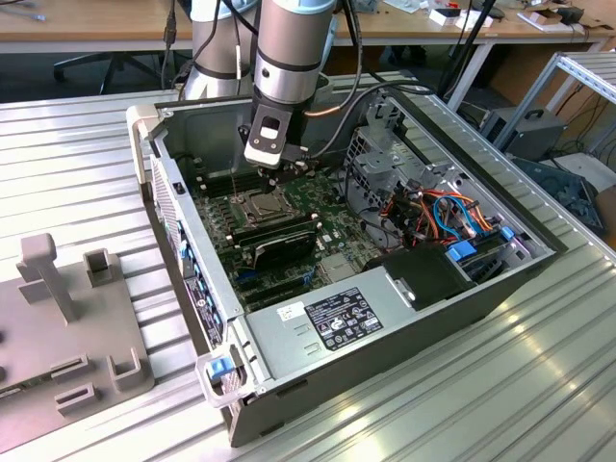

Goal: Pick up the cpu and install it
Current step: 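Install the first cpu locking lever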

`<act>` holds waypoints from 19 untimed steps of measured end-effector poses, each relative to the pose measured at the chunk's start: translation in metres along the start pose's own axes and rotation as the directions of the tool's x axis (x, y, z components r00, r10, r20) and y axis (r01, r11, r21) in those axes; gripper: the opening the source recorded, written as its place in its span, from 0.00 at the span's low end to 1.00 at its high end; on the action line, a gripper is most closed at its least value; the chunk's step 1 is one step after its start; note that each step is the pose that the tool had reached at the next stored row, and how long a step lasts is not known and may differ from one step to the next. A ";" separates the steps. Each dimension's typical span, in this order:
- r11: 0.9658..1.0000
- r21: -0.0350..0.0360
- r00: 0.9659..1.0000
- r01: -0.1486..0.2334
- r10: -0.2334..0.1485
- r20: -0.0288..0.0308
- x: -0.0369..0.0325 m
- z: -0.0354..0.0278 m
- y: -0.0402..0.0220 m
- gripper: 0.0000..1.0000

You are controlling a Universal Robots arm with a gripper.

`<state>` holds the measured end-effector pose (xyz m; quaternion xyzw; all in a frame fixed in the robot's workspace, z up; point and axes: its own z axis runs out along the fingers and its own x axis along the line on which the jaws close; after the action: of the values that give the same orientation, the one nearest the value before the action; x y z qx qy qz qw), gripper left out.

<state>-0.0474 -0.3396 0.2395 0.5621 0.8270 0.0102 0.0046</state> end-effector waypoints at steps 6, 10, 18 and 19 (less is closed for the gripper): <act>1.000 0.000 1.000 0.018 -0.018 0.000 0.0000 0.0000 0.0000 0.11; 0.998 0.000 0.998 0.069 -0.069 -0.001 0.0000 0.0000 0.0000 0.11; 0.997 0.000 0.997 0.071 -0.071 -0.002 0.0000 0.0000 0.0000 0.11; 0.997 0.000 0.997 0.071 -0.071 -0.002 0.0000 0.0000 0.0000 0.11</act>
<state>-0.0474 -0.3395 0.2395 0.5322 0.8465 0.0104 0.0042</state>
